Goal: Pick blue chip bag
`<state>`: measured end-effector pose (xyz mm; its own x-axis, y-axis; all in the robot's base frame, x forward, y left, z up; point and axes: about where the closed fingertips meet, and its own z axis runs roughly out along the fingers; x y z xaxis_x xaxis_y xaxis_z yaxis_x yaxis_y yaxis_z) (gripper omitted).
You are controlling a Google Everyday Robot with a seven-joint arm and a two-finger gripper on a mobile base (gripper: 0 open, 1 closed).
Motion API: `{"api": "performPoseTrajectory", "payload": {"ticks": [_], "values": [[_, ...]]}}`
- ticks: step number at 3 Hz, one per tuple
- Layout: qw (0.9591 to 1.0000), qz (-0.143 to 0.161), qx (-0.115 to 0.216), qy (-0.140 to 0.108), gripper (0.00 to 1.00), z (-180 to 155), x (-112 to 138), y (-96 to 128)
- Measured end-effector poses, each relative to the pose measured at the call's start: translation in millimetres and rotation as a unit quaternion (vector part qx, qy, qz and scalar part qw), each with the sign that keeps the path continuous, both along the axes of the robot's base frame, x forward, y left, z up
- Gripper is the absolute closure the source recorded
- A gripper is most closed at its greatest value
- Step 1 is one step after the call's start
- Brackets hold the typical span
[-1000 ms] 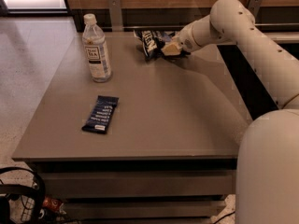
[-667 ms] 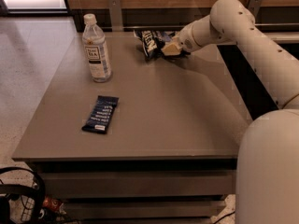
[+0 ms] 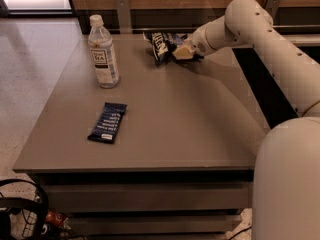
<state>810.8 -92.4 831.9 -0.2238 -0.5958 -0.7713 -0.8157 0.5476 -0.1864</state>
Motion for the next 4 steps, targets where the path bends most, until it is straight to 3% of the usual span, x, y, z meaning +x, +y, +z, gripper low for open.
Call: {"api": "performPoseTrajectory", "payload": {"ticks": [2,3,4], "values": [[0.9933,-0.046,-0.075,-0.075,1.0,79,-17,-18],[0.9895,-0.053,-0.09,-0.1,1.0,105,-23,-22],[0.9913,-0.03,-0.075,-0.103,1.0,116,-31,-25]]}}
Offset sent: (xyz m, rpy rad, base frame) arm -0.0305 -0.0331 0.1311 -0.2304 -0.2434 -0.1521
